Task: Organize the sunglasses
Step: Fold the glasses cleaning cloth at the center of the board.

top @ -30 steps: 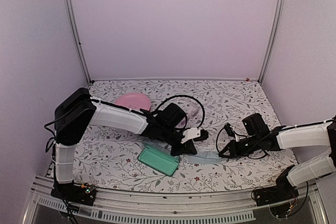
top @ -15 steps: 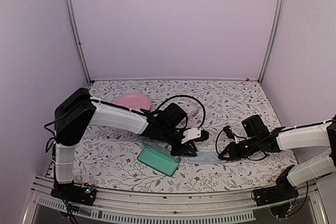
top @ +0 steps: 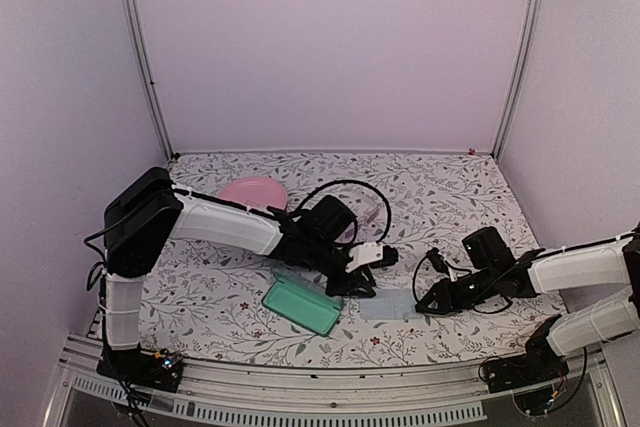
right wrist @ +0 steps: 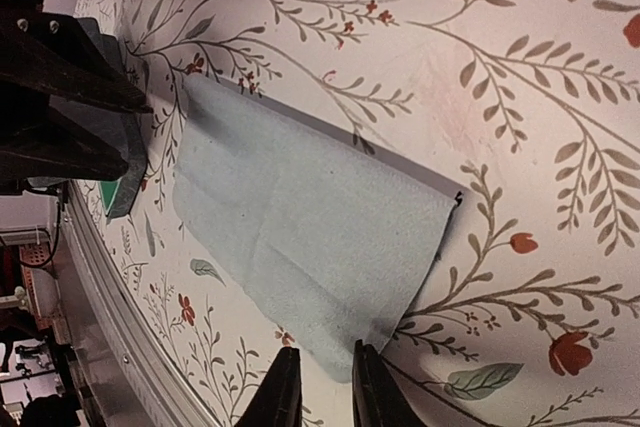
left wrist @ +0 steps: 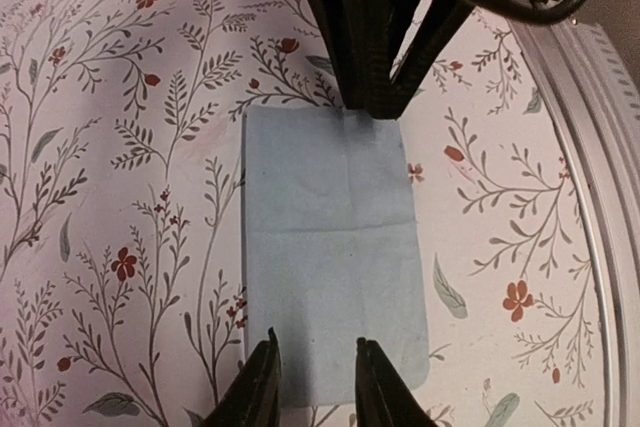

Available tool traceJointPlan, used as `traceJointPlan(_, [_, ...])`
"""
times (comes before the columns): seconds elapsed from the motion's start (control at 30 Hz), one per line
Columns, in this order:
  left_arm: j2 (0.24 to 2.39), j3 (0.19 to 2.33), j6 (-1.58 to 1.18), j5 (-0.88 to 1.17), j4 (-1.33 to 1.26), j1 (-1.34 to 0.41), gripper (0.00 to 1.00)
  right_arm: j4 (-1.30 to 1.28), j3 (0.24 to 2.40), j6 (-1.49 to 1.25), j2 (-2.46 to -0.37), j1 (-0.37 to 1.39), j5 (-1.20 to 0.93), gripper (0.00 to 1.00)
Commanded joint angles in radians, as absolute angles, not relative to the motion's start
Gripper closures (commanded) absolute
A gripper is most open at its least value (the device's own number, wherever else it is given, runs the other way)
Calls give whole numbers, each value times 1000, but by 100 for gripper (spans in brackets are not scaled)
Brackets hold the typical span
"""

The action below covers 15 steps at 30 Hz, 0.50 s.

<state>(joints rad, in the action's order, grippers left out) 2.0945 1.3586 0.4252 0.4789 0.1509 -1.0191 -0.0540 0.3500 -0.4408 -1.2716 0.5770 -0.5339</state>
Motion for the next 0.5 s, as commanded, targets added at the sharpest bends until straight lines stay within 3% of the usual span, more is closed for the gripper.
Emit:
traceJointPlan(0.0, [2124,1338,411,471,174,-1013,71,-22,330,-450,-1236,586,-558,77])
traceJointPlan(0.3, [2141,1386,339,410,186,-1002,65,-95,362,-470,-1151,586,-456,70])
traceJointPlan(0.47, [2164,1447,286,395,256,-969,60,-122,432,-470,-1209,566,-403,66])
